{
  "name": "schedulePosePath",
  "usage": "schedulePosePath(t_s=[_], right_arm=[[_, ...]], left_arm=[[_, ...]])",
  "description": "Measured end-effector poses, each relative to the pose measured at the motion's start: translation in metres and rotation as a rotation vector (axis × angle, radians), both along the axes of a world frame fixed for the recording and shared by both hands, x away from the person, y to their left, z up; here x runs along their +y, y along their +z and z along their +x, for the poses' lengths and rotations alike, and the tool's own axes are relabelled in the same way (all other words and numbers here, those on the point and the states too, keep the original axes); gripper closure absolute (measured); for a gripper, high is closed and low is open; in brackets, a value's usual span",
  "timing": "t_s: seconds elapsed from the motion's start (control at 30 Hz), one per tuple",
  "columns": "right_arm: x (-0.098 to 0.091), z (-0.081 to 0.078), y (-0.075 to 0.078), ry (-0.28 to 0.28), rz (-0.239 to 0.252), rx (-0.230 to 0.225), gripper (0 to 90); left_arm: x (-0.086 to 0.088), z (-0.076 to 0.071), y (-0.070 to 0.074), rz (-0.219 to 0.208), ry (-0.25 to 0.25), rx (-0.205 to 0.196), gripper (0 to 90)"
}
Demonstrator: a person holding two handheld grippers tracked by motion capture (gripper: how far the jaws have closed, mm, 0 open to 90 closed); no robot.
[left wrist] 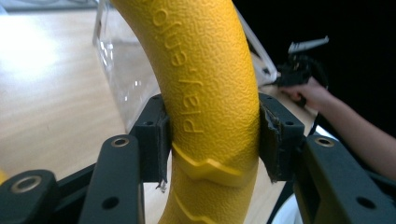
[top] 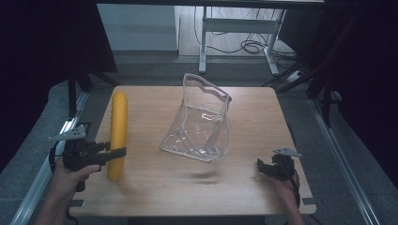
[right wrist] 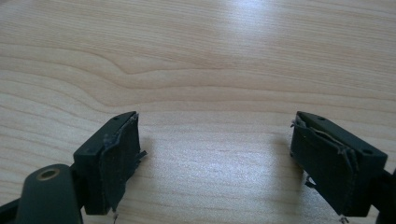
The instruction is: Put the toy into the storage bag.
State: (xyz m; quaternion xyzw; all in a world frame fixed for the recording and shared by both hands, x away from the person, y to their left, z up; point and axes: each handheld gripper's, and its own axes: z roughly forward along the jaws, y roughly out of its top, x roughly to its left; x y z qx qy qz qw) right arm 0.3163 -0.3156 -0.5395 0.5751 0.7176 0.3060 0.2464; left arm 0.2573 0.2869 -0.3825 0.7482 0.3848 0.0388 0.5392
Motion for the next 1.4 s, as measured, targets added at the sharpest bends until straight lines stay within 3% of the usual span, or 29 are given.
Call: schedulePosePath(t_s=[0.3, 0.43, 0.57, 0.6, 0.67, 1.0, 1.4], right_arm=[[0.000, 0.000, 0.000, 0.001, 0.001, 0.001, 16.1], [0.000, 0.000, 0.000, 0.001, 0.000, 0.000, 16.1], [0.000, 0.000, 0.000, 0.000, 0.003, -0.001, 16.2], [0.000, 0.000, 0.000, 0.000, 0.003, -0.001, 16.2], [0.000, 0.000, 0.000, -0.001, 0.005, 0.000, 16.2], [0.000, 0.000, 0.000, 0.000, 0.003, -0.001, 16.2], [0.000, 0.000, 0.000, 0.001, 0.001, -0.002, 16.2]], left_arm=[[-0.012, -0.004, 0.016, -0.037, -0.008, -0.068, 50.8], [-0.017, -0.003, 0.017, -0.065, -0.018, -0.073, 50.8], [-0.019, -0.001, 0.016, -0.115, -0.027, -0.063, 50.7], [-0.020, -0.001, 0.017, -0.146, -0.030, -0.065, 50.7], [-0.020, 0.000, 0.018, -0.156, -0.032, -0.069, 50.7], [-0.025, -0.002, 0.027, -0.227, 0.008, -0.109, 50.6], [-0.042, 0.002, 0.034, -0.280, 0.039, -0.145, 50.6]])
